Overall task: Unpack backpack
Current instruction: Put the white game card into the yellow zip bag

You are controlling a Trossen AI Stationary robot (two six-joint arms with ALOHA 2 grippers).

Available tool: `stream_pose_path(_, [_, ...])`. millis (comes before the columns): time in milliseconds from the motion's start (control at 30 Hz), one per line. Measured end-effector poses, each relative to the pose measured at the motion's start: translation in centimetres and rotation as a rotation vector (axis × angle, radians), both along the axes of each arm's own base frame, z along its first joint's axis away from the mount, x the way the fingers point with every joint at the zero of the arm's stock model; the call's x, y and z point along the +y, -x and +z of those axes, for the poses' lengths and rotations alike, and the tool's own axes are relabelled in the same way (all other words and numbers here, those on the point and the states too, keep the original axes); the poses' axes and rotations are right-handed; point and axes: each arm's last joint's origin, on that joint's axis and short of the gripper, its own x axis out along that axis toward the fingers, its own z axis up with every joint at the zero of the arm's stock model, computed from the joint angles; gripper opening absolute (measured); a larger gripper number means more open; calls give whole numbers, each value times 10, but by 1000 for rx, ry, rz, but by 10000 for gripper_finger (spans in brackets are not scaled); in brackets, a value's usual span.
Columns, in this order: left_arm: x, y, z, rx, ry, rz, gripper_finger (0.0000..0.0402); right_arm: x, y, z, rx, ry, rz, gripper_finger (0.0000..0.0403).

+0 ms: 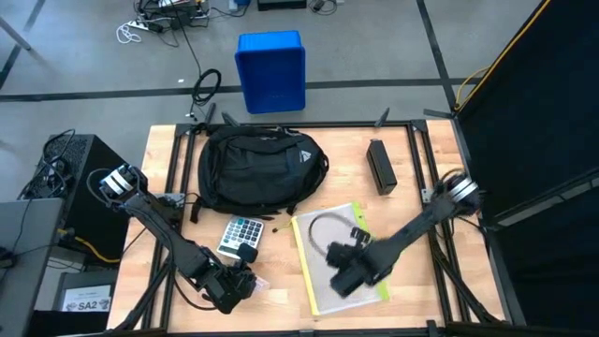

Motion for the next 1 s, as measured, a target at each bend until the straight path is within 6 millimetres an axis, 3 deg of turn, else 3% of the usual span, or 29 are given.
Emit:
stream_pose_path(267, [0,0,0,-1,-1,-2,31,-65,56,-34,-18,-81,-257,5])
stream_pose_path(500, [-1,-1,1,-10,1,-12,31,-98,62,-59,70,-73,-291,17])
stream_pose_path(633, [-2,-2,2,-24,13,-15,31,-114,55,-65,44,-99,-208,27])
stream_pose_path(767, [-2,-2,1,-23,10,-17,31,-124,46,-65,40,-72,12,31])
stream_pose_path(1000, [-2,-2,1,-19,12,-22,31,-135,44,-65,125,-16,323,7])
